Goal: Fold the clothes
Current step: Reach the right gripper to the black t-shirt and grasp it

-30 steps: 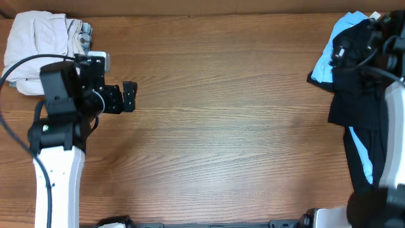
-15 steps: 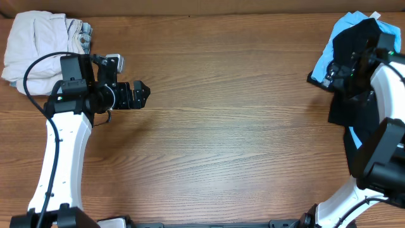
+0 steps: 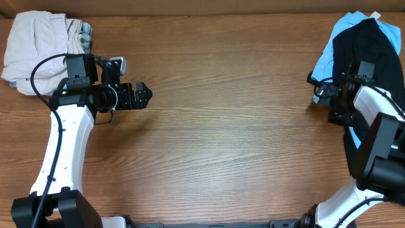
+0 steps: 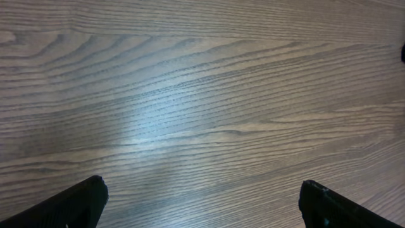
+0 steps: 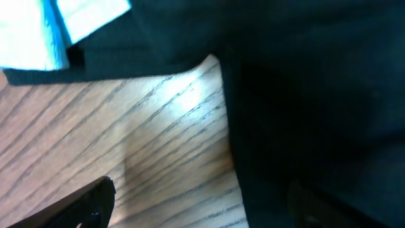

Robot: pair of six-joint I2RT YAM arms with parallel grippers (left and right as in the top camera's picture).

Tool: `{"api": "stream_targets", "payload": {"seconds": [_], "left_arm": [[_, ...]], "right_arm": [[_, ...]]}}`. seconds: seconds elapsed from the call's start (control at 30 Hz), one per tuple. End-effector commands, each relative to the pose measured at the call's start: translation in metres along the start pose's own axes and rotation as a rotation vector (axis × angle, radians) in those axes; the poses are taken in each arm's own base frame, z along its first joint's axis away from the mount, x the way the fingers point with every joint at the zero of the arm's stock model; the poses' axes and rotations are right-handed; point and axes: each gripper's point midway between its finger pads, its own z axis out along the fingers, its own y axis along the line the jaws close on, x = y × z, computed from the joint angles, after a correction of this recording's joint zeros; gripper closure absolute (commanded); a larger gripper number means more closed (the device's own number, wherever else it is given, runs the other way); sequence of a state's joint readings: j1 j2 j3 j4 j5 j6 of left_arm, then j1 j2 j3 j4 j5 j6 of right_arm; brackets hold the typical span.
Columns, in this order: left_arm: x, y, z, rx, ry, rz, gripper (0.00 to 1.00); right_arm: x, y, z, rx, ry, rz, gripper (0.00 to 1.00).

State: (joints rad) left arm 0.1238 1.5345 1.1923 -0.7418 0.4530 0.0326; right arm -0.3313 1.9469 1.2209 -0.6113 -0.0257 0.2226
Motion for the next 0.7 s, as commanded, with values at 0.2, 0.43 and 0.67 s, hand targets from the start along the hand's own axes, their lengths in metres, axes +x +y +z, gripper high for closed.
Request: {"api": "stream_targets", "payload": {"seconds": [0.2, 0.43, 0.67], "left_arm": [[-0.007, -0.006, -0.003, 0.017, -0.014, 0.006, 0.00], [-0.007, -0.006, -0.003, 0.017, -0.014, 0.006, 0.00], [-0.010, -0.006, -0.003, 0.017, -0.023, 0.011, 0.00]], "right_arm": [[0.035, -0.032, 0.018, 0.143, 0.058, 0.097, 0.35], [0.040, -0.033, 0.019, 0.144, 0.073, 0.123, 0.96], [0.041, -0.006, 0.012, -0.002, 0.120, 0.102, 0.96]]}}
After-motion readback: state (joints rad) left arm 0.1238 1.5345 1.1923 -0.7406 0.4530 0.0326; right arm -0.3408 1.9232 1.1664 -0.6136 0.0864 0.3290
